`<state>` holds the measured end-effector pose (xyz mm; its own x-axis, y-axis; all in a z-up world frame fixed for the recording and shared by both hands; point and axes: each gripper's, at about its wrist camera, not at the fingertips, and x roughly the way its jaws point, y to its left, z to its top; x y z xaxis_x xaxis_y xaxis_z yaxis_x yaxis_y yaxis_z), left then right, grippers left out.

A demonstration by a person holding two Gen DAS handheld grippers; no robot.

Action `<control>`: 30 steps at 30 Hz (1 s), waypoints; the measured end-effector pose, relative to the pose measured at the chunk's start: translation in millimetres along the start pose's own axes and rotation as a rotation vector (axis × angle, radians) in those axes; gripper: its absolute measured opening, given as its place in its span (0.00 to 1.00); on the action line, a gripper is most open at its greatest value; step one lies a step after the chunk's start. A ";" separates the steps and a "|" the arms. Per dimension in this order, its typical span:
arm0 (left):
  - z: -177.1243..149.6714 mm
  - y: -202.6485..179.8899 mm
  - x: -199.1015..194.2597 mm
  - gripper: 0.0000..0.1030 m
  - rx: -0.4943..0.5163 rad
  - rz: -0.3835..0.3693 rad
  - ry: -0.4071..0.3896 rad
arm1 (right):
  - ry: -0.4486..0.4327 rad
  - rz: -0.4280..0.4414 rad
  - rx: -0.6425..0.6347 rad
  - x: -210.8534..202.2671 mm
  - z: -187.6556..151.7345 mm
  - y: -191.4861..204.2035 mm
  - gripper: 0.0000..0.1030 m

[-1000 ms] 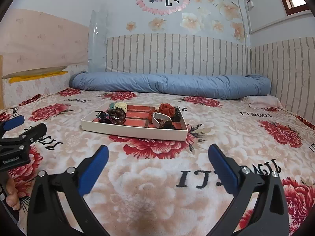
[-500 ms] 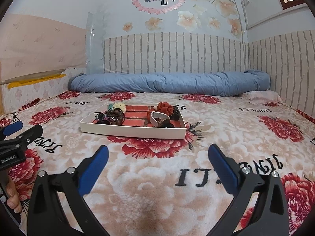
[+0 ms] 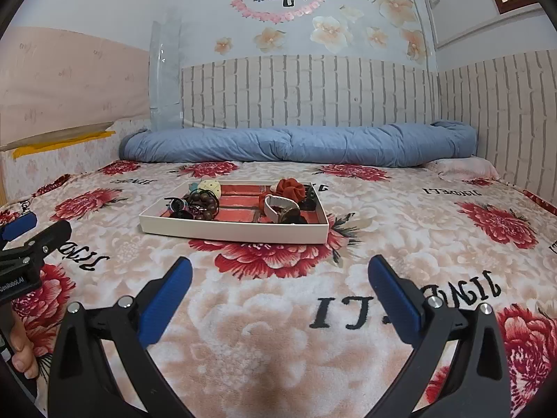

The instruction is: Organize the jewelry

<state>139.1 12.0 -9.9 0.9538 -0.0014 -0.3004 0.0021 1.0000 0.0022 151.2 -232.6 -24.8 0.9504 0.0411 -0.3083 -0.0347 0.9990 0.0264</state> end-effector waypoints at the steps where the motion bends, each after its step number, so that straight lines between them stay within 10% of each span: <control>1: 0.0 -0.3 0.0 0.95 0.000 0.000 0.000 | 0.000 0.000 -0.001 0.0 -0.1 -0.8 0.96; 30: -1.1 -0.3 3.2 0.95 0.013 0.019 0.005 | 0.005 0.000 0.000 1.0 -0.5 -1.0 0.96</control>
<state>141.8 11.7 -11.9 0.9522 0.0175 -0.3048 -0.0118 0.9997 0.0207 152.0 -233.5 -25.6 0.9489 0.0411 -0.3129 -0.0344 0.9990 0.0269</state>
